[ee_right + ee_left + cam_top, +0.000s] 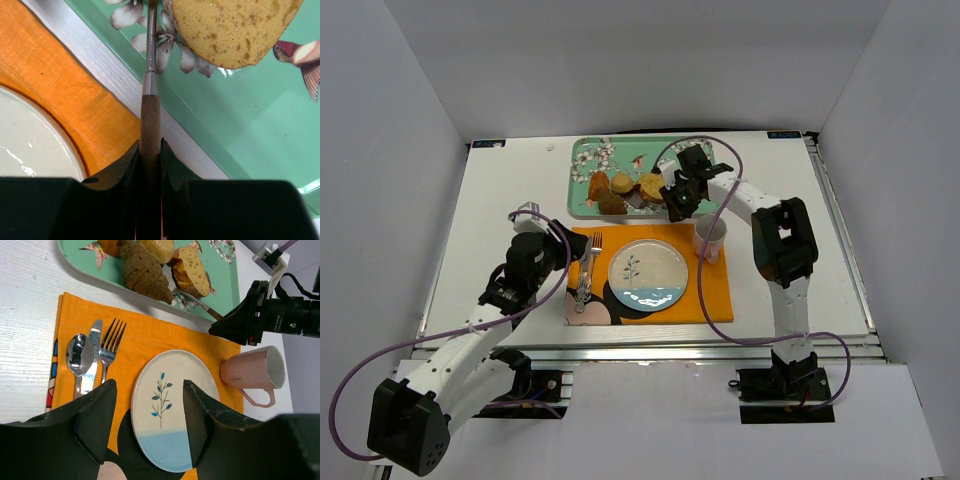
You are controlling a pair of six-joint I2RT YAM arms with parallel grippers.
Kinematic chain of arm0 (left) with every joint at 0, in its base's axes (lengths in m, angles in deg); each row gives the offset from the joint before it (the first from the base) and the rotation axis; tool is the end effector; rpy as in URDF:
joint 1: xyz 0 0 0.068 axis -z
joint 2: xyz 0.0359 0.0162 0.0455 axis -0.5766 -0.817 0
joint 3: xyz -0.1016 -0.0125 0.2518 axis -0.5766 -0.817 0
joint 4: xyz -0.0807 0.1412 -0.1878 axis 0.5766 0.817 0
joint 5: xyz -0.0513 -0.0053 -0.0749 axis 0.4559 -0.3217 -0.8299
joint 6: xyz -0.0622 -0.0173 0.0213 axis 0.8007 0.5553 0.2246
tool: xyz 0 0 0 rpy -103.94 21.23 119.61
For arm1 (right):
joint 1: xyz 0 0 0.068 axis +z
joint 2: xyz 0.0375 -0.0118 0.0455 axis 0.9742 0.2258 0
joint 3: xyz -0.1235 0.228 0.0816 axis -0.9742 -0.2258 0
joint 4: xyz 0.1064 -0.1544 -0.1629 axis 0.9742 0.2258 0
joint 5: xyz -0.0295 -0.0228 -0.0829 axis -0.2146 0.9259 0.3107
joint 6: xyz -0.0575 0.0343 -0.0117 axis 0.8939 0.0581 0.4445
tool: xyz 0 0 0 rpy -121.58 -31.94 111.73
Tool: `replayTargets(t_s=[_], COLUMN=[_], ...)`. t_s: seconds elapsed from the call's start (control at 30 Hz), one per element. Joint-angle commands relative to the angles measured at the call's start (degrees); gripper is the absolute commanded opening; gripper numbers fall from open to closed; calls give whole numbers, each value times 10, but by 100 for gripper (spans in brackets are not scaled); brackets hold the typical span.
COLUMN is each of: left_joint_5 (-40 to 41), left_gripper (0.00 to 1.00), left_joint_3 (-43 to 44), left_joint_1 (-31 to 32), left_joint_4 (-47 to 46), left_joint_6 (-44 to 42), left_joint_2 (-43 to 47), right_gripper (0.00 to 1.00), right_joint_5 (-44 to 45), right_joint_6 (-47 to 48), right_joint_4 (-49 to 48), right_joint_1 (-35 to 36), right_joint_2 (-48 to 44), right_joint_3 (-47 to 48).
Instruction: Place the bread
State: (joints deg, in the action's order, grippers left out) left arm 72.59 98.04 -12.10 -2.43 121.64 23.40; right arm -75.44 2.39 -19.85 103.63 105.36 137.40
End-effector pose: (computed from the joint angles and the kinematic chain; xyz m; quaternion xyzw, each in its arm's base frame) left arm 0.1922 -0.0754 0.2382 -0.1624 0.8133 -0.2586 0.4952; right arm 0.4142 0.2222 0.1818 -0.3946 0.8653 0.1317 0.2797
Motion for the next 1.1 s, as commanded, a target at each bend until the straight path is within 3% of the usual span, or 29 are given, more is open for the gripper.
replayTargets(t_s=[0.0, 0.77, 1.07], left_joint_5=[4, 12, 16], left_gripper=[65, 65, 65], left_joint_3=[24, 20, 20], left_joint_1=[3, 3, 3], left_joint_4=[0, 15, 16], left_joint_6=[0, 4, 2], left_joint_2=[0, 21, 25], right_gripper=[0, 0, 0], right_joint_5=[-33, -69, -87], right_joint_6=[-12, -33, -7], right_joint_4=[-45, -111, -103], right_joint_1=[-2, -4, -4], right_joint_2=[-50, -96, -192], right_joint_3=[-9, -44, -121])
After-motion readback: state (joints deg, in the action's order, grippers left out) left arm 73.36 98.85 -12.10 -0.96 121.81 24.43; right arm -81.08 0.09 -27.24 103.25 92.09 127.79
